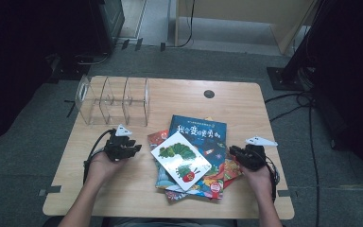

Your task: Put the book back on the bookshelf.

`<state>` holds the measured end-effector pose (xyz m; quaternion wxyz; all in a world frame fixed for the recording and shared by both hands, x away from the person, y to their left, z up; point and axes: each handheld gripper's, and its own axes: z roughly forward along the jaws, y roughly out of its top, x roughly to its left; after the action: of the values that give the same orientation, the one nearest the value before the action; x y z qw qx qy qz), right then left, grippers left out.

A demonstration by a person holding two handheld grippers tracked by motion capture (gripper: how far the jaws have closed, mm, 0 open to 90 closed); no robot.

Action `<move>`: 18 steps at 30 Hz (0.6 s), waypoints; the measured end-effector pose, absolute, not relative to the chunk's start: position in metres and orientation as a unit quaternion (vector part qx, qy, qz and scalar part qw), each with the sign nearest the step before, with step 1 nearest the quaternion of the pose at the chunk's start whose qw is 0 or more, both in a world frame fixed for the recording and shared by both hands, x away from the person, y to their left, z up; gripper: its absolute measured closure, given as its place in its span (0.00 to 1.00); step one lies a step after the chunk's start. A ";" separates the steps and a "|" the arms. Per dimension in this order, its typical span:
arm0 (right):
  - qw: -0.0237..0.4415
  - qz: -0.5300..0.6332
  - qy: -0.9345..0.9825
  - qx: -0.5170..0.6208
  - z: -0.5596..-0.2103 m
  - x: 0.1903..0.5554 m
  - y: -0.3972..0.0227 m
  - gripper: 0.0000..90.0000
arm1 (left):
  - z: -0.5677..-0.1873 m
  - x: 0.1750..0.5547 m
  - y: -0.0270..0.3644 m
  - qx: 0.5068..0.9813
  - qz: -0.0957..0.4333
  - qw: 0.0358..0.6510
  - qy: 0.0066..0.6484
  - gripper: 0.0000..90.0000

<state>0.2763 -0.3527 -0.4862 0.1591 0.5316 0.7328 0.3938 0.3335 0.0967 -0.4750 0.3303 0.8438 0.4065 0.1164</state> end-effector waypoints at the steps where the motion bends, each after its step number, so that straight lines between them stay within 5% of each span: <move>1: 0.159 0.394 0.733 0.532 -0.486 0.276 -0.353 0.93 | -0.475 0.334 0.097 0.844 0.116 0.330 0.407 0.79; 6: 0.148 0.401 0.743 0.515 -0.484 0.260 -0.336 0.98 | -0.474 0.335 0.086 0.855 0.101 0.337 0.380 0.93; 18: 0.121 0.403 0.765 0.487 -0.488 0.240 -0.313 0.99 | -0.477 0.346 0.068 0.864 0.060 0.348 0.359 0.96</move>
<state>0.2404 -0.3127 -0.4885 0.1215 0.4873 0.7650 0.4033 0.3456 0.0681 -0.4766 0.3477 0.8639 0.3594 0.0601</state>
